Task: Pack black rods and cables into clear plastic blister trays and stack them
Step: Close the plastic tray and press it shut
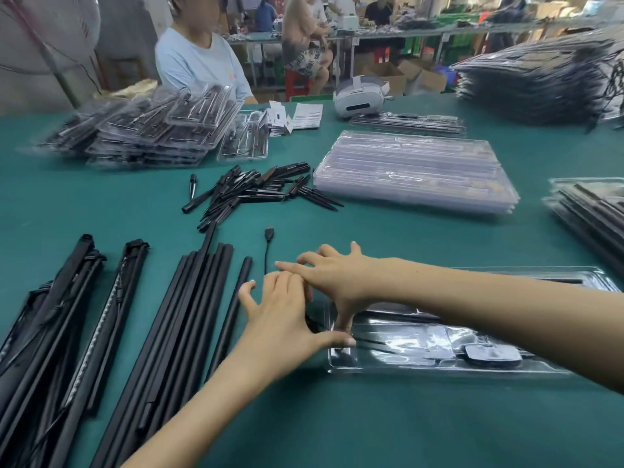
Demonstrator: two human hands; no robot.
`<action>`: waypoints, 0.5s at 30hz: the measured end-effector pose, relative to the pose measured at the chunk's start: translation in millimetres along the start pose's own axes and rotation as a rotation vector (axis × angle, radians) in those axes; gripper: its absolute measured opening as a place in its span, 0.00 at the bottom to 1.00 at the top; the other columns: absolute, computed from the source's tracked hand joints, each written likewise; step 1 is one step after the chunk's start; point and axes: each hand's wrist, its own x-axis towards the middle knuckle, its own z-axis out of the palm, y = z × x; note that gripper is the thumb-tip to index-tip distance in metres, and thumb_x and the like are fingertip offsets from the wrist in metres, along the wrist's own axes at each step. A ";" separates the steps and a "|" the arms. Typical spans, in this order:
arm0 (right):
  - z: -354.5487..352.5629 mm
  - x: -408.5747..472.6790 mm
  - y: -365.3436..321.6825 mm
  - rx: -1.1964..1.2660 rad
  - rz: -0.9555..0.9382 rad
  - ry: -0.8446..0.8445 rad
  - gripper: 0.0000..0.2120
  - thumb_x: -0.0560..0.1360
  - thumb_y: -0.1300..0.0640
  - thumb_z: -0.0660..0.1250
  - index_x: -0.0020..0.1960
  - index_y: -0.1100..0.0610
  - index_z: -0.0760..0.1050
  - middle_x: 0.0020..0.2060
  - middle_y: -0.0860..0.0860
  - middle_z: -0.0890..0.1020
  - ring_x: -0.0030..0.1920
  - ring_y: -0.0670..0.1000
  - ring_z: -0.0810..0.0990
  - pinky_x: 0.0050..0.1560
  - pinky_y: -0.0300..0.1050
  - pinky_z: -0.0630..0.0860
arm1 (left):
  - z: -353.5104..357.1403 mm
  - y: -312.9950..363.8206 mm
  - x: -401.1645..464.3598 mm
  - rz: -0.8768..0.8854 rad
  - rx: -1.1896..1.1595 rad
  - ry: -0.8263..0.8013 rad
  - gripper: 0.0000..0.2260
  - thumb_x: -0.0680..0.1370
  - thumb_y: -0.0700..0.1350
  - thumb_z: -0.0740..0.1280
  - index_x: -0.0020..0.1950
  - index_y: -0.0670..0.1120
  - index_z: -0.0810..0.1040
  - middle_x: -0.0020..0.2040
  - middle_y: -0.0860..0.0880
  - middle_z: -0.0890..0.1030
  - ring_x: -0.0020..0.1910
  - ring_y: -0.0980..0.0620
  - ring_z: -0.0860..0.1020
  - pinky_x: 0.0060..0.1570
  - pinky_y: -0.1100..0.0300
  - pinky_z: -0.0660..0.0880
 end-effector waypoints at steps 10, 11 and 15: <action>12.9 5.7 9.2 0.115 0.027 0.004 0.65 0.62 0.50 0.80 0.77 0.54 0.32 0.76 0.47 0.50 0.74 0.52 0.49 0.62 0.80 0.55 | 15.3 12.4 27.2 -0.122 -0.020 -0.232 0.54 0.60 0.71 0.71 0.74 0.45 0.51 0.64 0.48 0.60 0.68 0.50 0.55 0.69 0.46 0.50; 16.8 5.6 10.2 0.135 0.023 0.022 0.66 0.62 0.50 0.80 0.77 0.54 0.31 0.75 0.47 0.50 0.74 0.52 0.49 0.62 0.81 0.55 | 15.8 12.9 26.5 -0.109 -0.011 -0.223 0.54 0.60 0.71 0.71 0.73 0.44 0.51 0.63 0.49 0.60 0.67 0.50 0.55 0.68 0.46 0.51; 24.3 13.6 2.4 0.026 -0.016 0.094 0.68 0.60 0.54 0.81 0.75 0.44 0.27 0.73 0.48 0.52 0.71 0.53 0.51 0.58 0.82 0.57 | 19.0 9.8 21.7 -0.091 -0.029 -0.260 0.53 0.63 0.71 0.68 0.77 0.52 0.43 0.72 0.50 0.53 0.71 0.52 0.49 0.69 0.41 0.50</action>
